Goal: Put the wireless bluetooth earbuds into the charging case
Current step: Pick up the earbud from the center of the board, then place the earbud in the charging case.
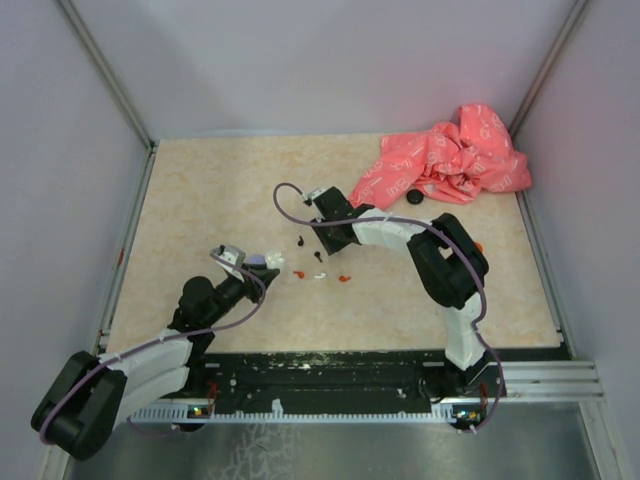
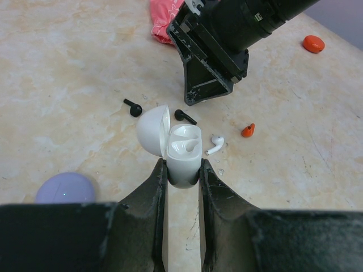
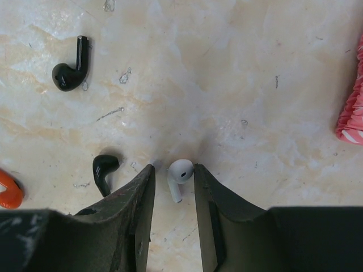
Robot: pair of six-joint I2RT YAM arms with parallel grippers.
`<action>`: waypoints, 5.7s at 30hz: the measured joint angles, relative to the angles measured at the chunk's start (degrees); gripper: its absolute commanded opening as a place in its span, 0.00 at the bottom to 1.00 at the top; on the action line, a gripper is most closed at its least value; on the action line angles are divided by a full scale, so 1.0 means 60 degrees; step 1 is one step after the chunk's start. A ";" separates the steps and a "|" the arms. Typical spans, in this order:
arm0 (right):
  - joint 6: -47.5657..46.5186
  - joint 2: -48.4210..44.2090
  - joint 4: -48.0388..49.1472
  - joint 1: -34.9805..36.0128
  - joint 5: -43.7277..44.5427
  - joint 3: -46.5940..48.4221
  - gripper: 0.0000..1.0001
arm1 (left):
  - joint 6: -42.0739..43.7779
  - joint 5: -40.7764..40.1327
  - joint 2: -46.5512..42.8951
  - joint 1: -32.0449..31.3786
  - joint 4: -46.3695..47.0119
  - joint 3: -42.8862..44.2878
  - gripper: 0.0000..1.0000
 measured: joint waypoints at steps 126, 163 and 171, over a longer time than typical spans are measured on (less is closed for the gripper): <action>0.0579 -0.8032 0.8626 0.1745 -0.5136 -0.5770 0.10 | -0.2597 0.5249 0.1767 0.0000 0.5901 0.1865 0.01; 0.0732 -0.8153 0.6859 0.1789 -0.5067 -0.5238 0.34 | -0.1512 0.5340 0.0656 0.0044 0.3996 0.1912 0.01; 0.0554 -0.7981 0.5428 0.1789 -0.5271 -0.4459 0.34 | -0.1180 0.5737 0.0659 0.0044 0.3391 0.2178 0.01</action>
